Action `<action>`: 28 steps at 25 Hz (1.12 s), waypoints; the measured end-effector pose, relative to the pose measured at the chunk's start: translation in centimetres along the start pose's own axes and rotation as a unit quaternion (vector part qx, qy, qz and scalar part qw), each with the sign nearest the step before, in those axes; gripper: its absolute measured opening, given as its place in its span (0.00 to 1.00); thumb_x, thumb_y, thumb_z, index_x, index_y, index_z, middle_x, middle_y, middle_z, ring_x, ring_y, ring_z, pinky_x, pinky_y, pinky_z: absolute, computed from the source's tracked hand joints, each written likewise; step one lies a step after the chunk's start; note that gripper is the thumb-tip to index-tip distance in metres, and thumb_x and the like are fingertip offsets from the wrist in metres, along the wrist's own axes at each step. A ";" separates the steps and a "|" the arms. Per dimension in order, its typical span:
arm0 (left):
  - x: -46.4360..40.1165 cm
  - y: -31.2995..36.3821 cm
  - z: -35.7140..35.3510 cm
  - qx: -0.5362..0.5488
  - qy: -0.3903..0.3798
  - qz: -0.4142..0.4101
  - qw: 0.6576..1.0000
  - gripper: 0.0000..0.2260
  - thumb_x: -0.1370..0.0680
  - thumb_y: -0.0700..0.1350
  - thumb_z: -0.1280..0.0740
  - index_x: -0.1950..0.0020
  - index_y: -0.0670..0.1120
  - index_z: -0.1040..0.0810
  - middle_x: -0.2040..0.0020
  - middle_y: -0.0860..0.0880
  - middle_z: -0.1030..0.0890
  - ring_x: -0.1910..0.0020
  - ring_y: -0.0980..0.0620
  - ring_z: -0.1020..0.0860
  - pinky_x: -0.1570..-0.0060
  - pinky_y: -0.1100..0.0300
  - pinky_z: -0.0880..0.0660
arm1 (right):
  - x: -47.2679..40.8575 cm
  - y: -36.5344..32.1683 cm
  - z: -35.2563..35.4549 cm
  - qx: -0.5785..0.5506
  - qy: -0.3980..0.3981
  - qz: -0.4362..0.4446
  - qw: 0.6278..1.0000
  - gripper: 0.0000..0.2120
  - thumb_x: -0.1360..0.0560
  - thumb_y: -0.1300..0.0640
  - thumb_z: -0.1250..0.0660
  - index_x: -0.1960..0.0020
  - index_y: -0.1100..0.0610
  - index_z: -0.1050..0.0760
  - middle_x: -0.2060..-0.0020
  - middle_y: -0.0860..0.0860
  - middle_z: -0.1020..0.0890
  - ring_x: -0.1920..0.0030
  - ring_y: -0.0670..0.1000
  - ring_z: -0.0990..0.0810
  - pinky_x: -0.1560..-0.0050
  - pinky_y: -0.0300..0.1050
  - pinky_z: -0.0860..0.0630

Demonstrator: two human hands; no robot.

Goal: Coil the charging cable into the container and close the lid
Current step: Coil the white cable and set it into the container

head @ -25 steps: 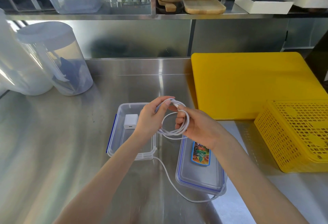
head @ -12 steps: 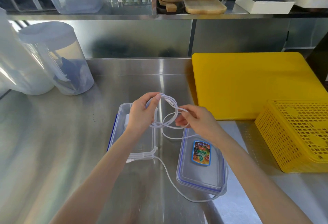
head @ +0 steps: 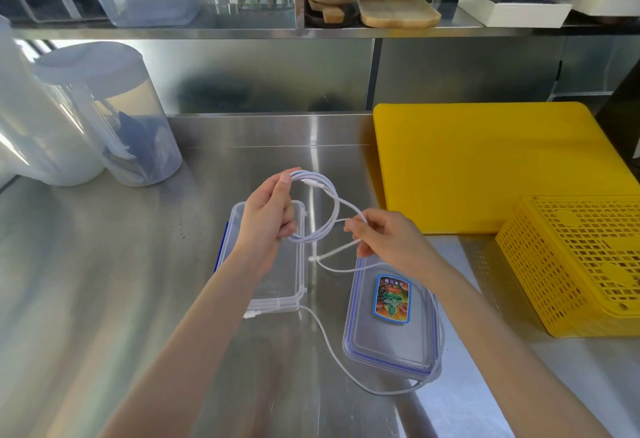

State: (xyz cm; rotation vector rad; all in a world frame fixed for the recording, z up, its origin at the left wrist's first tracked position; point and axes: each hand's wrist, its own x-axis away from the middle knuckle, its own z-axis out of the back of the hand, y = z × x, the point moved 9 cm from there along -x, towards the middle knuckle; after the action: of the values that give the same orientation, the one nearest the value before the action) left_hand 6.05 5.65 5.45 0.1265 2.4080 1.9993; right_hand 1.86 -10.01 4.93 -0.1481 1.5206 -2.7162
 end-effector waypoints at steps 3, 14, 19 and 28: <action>0.3 0.0 -0.9 0.053 -0.018 0.007 0.998 0.12 0.19 0.45 0.45 0.54 0.49 0.23 0.79 0.58 0.41 0.81 0.60 0.43 0.83 0.71 0.43 | -0.5 0.4 0.5 -0.093 0.078 -0.020 0.992 0.14 0.21 0.56 0.45 0.47 0.61 0.24 0.55 0.55 0.18 0.50 0.52 0.19 0.43 0.47 0.24; 1.3 0.2 -1.7 -0.193 0.067 -0.093 0.975 0.10 0.19 0.44 0.46 0.48 0.43 0.27 0.70 0.49 0.31 0.76 0.58 0.29 0.79 0.72 0.32 | 0.5 2.4 -3.3 -0.513 0.010 -0.213 0.831 0.14 0.21 0.53 0.45 0.56 0.56 0.23 0.65 0.54 0.16 0.60 0.52 0.18 0.56 0.47 0.23; 1.4 0.4 -1.7 -0.310 0.084 -0.139 0.937 0.09 0.20 0.46 0.45 0.53 0.44 0.28 0.72 0.53 0.29 0.73 0.55 0.31 0.70 0.60 0.35 | 0.4 1.5 -4.1 -0.547 -0.042 -0.205 0.810 0.14 0.21 0.53 0.45 0.57 0.56 0.23 0.81 0.48 0.25 0.71 0.47 0.25 0.53 0.47 0.28; 1.3 0.0 -1.8 -0.280 0.031 -0.144 0.948 0.09 0.20 0.44 0.44 0.58 0.49 0.30 0.73 0.53 0.26 0.75 0.59 0.28 0.72 0.67 0.29 | 0.0 0.3 -4.3 -0.640 -0.106 -0.169 0.742 0.17 0.22 0.50 0.47 0.59 0.57 0.25 0.82 0.47 0.32 0.81 0.43 0.36 0.63 0.38 0.37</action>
State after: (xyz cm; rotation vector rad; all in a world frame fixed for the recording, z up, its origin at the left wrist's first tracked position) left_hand 4.67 4.00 5.81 -0.2798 1.6595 2.4515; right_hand 1.42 -6.51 2.40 -0.7408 3.0958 -1.1253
